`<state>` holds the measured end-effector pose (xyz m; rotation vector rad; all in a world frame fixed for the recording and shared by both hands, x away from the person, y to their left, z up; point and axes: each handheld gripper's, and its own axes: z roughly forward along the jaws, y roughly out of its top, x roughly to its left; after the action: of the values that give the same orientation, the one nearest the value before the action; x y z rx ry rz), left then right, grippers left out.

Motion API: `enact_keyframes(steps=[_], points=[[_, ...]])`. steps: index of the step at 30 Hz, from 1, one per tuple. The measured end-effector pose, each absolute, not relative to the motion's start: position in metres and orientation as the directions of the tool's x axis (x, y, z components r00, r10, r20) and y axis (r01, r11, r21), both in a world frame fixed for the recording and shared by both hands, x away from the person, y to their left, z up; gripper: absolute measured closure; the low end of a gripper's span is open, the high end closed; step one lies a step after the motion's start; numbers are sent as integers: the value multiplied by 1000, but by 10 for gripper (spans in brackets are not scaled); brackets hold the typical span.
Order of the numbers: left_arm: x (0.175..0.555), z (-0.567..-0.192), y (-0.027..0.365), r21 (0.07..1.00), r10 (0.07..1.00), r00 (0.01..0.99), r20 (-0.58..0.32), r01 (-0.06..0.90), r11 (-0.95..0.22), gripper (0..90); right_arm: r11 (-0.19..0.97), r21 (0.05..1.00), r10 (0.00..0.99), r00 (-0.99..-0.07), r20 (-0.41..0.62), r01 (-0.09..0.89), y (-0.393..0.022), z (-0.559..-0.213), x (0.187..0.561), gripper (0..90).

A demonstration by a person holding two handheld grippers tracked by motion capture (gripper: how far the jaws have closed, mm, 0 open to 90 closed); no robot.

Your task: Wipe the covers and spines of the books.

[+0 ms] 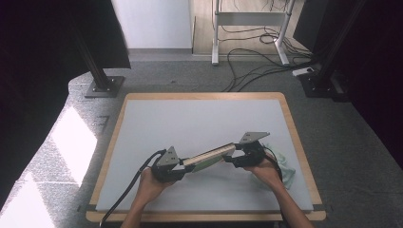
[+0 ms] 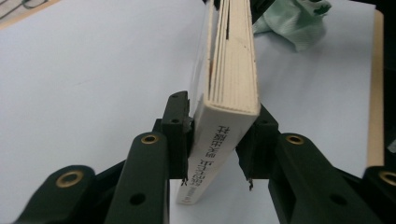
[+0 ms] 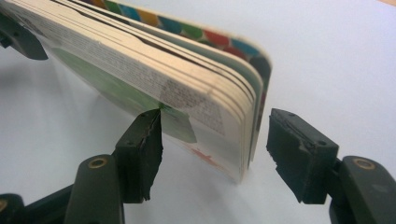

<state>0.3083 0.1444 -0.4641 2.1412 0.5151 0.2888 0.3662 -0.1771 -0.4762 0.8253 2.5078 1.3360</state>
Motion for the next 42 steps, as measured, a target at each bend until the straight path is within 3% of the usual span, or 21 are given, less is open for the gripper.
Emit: enact_keyframes(steps=[8, 15, 25, 42], points=[[303, -466, 147, 821, 472, 881, -26, 289, -493, 592, 439, 808, 533, -838, 118, 393, -180, -476, 362, 328], [293, -474, 141, 808, 482, 876, 4, 281, -517, 510, 467, 796, 518, -849, 107, 385, -183, -475, 355, 295], [286, -482, 137, 790, 502, 862, -72, 356, -499, 377, 492, 782, 489, -864, 117, 384, -186, -477, 345, 282], [281, -487, 136, 776, 544, 834, -88, 401, -488, 325, 461, 798, 492, -860, 135, 389, -193, -475, 331, 309]])
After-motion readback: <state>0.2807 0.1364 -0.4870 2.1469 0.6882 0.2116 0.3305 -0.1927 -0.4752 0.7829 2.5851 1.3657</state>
